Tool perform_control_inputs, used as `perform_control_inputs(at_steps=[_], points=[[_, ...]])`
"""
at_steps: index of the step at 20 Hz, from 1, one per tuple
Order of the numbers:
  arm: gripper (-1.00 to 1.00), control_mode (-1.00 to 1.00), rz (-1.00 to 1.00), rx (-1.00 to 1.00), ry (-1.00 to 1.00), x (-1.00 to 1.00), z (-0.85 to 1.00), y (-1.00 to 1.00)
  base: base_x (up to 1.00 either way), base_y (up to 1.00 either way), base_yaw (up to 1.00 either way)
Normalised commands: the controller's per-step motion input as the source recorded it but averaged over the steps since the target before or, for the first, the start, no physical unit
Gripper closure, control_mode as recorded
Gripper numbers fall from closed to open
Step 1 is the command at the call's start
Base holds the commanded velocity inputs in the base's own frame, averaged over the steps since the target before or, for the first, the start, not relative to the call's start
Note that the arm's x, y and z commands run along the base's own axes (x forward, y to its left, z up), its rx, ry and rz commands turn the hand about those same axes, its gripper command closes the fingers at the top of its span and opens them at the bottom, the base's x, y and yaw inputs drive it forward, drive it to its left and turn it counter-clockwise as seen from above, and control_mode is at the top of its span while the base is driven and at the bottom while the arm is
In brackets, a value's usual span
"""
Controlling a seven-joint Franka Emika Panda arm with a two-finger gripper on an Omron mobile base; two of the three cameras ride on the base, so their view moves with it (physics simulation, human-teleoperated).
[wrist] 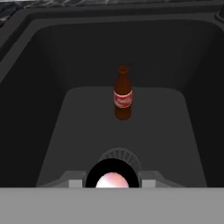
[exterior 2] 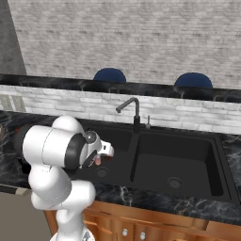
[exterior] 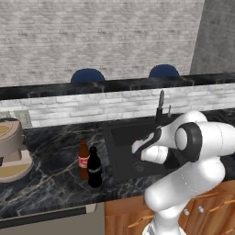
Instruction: Place the large bottle from the dining counter next to the other large bottle outside the sink, and place the small bottle from the dining counter next to the other small bottle inside the sink.
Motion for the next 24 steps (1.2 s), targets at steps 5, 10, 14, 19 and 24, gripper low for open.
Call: perform_control_inputs(at_steps=[5,10,14,19,24], points=[[1.0,-1.0,0.0,0.0,-0.02,0.0,-0.18,0.0,0.0,0.0,0.0],[1.0,-1.0,0.0,0.0,-0.03,0.0,-0.2,0.0,0.0,0.0,0.0],[1.0,-1.0,0.0,0.0,-0.03,0.0,-0.16,0.0,0.0,0.0,0.0],[1.0,-1.0,0.0,0.0,-0.03,0.0,-0.14,0.0,0.0,0.0,0.0],[1.0,-1.0,0.0,0.0,-0.03,0.0,-0.07,0.0,0.0,0.0,0.0]])
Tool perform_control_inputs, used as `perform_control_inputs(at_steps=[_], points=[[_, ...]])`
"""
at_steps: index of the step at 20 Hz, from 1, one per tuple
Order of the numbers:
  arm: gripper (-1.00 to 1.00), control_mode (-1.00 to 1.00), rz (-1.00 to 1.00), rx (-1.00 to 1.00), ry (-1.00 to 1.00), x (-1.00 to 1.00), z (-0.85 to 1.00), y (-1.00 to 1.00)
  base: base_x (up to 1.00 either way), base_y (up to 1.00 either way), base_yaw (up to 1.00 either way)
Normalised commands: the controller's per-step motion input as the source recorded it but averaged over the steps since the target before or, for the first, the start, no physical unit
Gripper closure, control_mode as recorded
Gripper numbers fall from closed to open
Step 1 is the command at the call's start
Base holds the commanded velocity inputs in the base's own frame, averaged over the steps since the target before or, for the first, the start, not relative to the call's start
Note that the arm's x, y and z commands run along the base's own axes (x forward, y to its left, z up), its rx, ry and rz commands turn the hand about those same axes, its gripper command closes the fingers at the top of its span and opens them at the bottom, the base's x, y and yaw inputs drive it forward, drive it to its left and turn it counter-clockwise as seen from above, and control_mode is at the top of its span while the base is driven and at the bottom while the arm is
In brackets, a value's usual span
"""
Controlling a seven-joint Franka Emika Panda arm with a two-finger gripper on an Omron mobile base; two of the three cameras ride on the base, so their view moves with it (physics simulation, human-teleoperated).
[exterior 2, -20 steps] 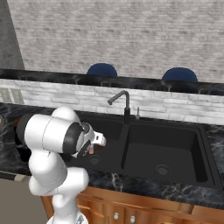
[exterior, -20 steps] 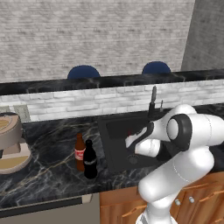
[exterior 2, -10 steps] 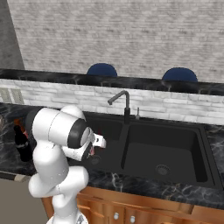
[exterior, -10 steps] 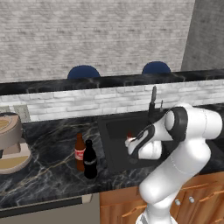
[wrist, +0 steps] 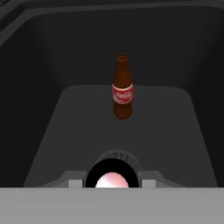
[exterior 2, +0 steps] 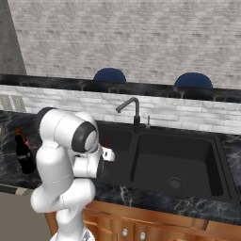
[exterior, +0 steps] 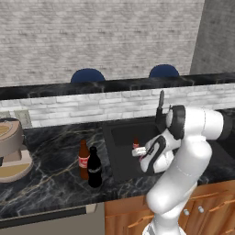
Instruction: Place the large bottle from the dining counter next to the other large bottle outside the sink, and place the small bottle from the dining counter next to the other small bottle inside the sink.
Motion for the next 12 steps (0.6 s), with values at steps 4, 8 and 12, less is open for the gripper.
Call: perform_control_inputs(at_steps=[4,8,12], points=[[1.0,-1.0,-0.02,0.0,-0.02,0.0,0.0,0.02,0.0,0.0,0.0],[1.0,-1.0,-0.03,0.0,0.0,0.06,0.05,0.08,0.0,0.0,0.0],[1.0,-1.0,-0.03,-0.01,0.03,0.11,0.15,0.15,0.0,0.0,0.0]])
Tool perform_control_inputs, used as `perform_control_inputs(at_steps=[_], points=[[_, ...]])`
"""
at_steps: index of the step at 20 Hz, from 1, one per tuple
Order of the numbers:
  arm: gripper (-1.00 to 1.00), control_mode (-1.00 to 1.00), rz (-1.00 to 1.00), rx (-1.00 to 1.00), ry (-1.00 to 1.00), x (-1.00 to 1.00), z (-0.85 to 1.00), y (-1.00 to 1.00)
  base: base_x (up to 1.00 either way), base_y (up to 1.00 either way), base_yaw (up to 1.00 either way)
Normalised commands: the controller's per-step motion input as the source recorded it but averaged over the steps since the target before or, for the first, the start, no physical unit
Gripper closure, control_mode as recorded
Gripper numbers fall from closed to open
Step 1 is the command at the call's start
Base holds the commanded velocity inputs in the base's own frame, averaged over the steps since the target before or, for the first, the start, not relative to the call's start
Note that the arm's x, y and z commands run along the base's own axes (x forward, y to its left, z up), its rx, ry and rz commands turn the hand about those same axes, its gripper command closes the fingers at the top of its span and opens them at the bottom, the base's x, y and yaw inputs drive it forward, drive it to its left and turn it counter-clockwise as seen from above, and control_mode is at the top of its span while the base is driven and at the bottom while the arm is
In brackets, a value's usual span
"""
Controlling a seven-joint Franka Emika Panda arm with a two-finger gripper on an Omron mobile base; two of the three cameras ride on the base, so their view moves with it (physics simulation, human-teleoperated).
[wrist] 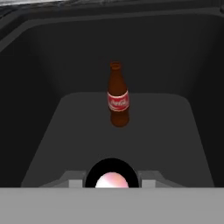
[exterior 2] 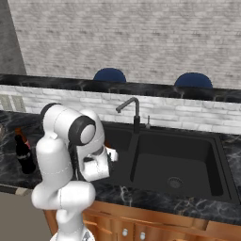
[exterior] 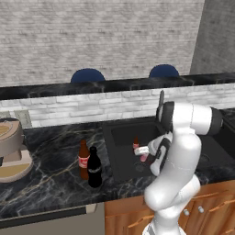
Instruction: Place the large bottle from the dining counter next to the other large bottle outside the sink, and place the small bottle from the dining counter next to the other small bottle inside the sink.
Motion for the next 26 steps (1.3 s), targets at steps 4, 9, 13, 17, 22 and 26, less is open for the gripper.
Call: perform_control_inputs(at_steps=[4,9,13,17,22,26], points=[[1.0,-1.0,-0.02,-0.01,0.05,0.12,0.1,0.21,0.0,0.0,0.0],[1.0,-1.0,-0.01,0.0,0.03,0.07,0.0,0.24,0.0,0.0,0.0],[1.0,-1.0,-0.02,0.0,0.0,0.0,-0.05,0.21,0.0,0.0,0.0],[1.0,-1.0,-0.01,0.0,0.0,0.0,-0.13,0.18,0.0,0.0,0.0],[1.0,-1.0,-0.01,0.0,-0.02,0.0,-0.19,0.15,0.0,0.0,0.0],[1.0,-1.0,0.0,0.0,-0.03,0.0,-0.24,0.14,0.0,0.0,0.0]])
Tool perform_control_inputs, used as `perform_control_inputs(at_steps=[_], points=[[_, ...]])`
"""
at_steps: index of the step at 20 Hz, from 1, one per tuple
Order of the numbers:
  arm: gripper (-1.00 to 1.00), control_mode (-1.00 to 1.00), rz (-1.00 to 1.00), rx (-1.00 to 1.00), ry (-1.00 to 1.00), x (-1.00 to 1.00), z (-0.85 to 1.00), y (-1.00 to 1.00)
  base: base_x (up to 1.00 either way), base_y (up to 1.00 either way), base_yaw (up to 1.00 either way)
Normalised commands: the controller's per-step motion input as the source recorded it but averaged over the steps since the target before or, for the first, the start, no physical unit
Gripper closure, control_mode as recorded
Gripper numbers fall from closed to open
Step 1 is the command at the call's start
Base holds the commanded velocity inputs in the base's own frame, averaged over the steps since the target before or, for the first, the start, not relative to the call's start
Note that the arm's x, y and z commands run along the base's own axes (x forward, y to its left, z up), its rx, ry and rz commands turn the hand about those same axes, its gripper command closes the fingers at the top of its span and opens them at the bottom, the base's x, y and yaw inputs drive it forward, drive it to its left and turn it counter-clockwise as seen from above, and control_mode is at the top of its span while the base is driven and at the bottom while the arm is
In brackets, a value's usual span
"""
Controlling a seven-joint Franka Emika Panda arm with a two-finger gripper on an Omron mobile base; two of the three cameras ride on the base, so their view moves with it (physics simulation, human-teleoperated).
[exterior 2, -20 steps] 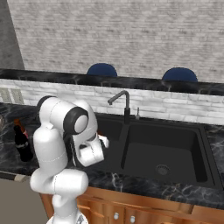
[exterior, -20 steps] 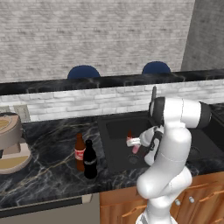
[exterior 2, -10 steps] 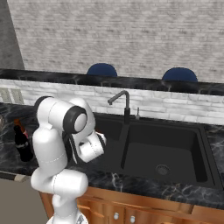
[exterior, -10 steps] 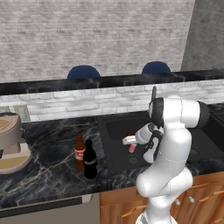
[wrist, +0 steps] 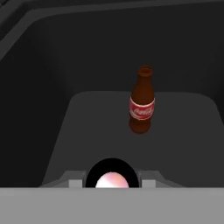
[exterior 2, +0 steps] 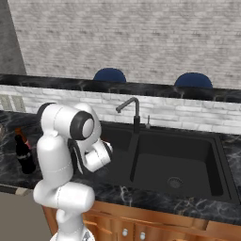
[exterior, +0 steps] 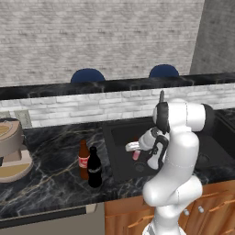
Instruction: Place the large bottle from the dining counter next to the other large bottle outside the sink, and place the small bottle from the dining counter next to the other small bottle inside the sink.
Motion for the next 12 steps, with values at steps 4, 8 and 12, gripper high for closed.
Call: perform_control_inputs(at_steps=[4,8,12], points=[[1.0,-1.0,0.0,0.0,-0.03,0.0,-0.27,0.14,0.0,0.0,0.0],[1.0,-1.0,0.0,0.0,-0.03,0.0,-0.28,0.11,0.0,0.0,0.0],[1.0,-1.0,0.0,0.0,-0.04,0.0,-0.27,0.09,0.0,0.0,0.0]])
